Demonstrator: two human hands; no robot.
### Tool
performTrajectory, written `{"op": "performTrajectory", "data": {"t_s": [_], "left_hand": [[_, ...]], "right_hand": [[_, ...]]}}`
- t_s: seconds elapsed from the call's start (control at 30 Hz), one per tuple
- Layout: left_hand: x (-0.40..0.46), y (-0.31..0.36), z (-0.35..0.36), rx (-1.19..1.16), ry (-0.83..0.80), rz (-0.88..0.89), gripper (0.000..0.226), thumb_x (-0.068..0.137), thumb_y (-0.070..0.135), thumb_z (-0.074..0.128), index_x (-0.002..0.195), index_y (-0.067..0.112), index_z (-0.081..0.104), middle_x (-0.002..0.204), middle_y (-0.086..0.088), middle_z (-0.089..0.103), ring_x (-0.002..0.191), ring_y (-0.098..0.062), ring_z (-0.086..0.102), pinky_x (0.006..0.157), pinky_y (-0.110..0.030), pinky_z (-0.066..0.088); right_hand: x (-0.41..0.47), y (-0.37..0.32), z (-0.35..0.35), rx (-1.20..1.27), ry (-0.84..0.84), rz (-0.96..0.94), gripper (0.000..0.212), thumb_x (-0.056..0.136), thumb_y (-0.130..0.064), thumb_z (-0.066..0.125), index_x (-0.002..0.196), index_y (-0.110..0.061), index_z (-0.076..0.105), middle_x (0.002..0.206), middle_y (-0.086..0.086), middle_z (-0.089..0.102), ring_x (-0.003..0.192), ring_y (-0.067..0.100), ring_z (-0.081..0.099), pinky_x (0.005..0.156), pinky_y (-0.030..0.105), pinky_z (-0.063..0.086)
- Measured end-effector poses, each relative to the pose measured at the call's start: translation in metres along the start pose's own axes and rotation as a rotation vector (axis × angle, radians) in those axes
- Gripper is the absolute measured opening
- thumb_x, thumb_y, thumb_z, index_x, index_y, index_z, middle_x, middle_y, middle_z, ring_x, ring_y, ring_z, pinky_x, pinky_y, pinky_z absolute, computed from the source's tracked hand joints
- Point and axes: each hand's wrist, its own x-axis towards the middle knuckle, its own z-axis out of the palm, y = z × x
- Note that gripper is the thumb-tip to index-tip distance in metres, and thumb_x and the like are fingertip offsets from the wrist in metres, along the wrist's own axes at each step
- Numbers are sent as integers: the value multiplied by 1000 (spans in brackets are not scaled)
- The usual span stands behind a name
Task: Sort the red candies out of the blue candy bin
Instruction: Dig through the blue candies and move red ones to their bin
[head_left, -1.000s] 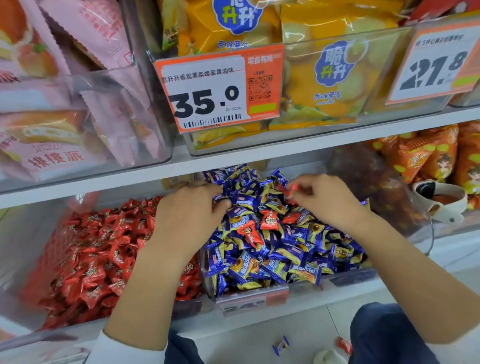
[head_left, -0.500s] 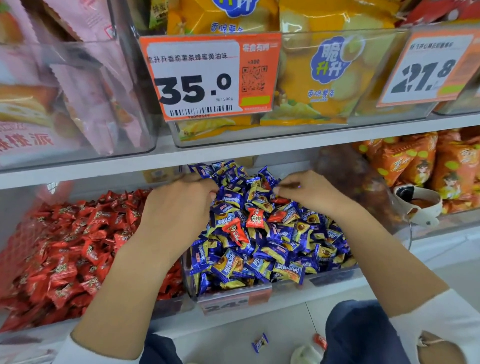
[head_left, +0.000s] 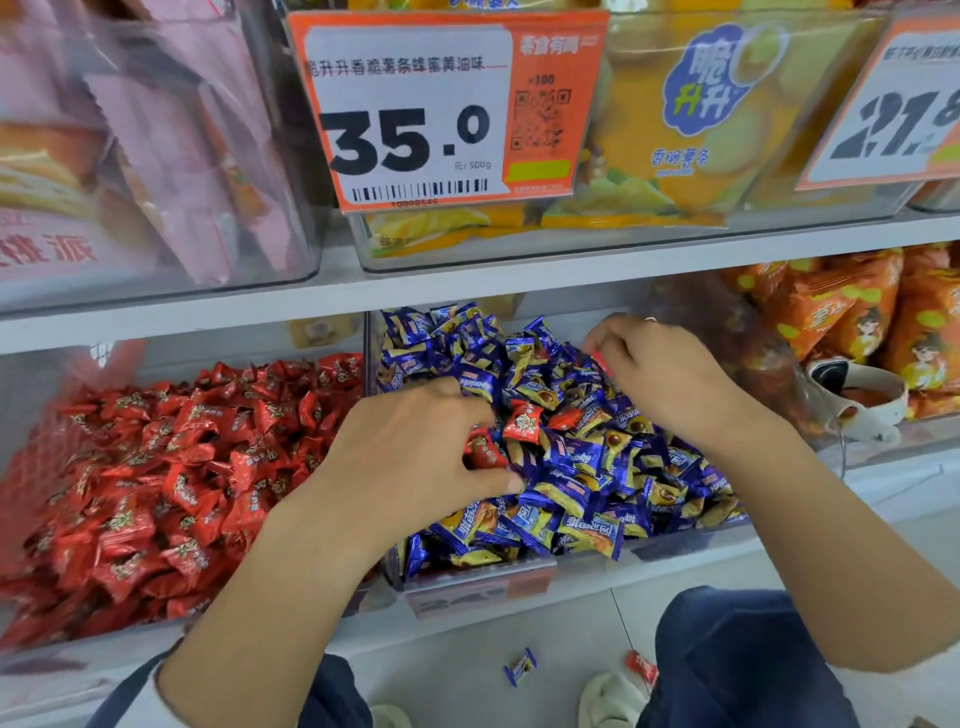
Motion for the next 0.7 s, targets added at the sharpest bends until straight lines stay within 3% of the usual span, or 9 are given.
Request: {"op": "performTrajectory", "data": {"t_s": [0.07,0.13,0.27,0.33,0.4,0.5,0.6,0.7], "left_hand": [[2,1,4,10,1,0,47,79,69,52,114,38,54,104,14,48,97,-9,54,64,-25,36],[3,1,5,-28,58,-5,34,84,63,49,99,33,54,93,13,43,84,-9,52,60,-26,34],[8,1,2,-127,199,-39,40,88,59,43,102,23,53,97,10,41,75,-14,50,59,-28,36],[13,5,3,-183,271,-29,38,89,57,44,102,23,52,100,9,43,78,-16,53,61,-29,36],[16,13,4,-228,292,3,26,91,50,46,94,25,46,94,10,45,77,-16,52,61,-29,35],[22,23,10,-209,254,39,15,93,40,47,92,27,40,84,11,53,69,-15,52,56,-29,36],[28,27,19,-85,161,46,29,96,39,45,123,31,46,118,7,53,91,-16,60,66,-30,45],[31,28,22,-47,63,39,34,96,40,47,129,31,48,131,7,42,101,-17,58,70,-30,46]], "right_hand": [[-11,-4,-7,43,-13,-15,30,90,-51,49,88,-23,61,67,-6,57,64,15,55,58,30,40],[-20,-8,-11,55,-108,-38,31,76,-62,61,84,-32,62,69,-11,59,68,8,56,61,28,41],[-22,-5,1,-2,-280,-110,27,78,-49,69,103,-40,67,85,-18,65,72,-2,56,66,20,39],[-21,-3,8,22,-247,-140,18,81,-46,67,94,-35,71,85,-15,67,75,3,59,66,22,40],[-21,1,6,104,-164,-113,17,85,-43,63,84,-27,70,71,-12,63,66,2,57,60,20,38],[-16,12,-10,203,17,21,23,91,-34,53,91,-15,65,74,3,63,68,17,58,63,29,42],[-11,32,-25,254,169,176,22,92,-24,49,87,-6,60,66,8,60,64,29,56,60,31,40],[-11,44,-28,296,182,247,22,89,-13,48,71,-7,57,64,13,66,64,33,63,63,29,49]]}}
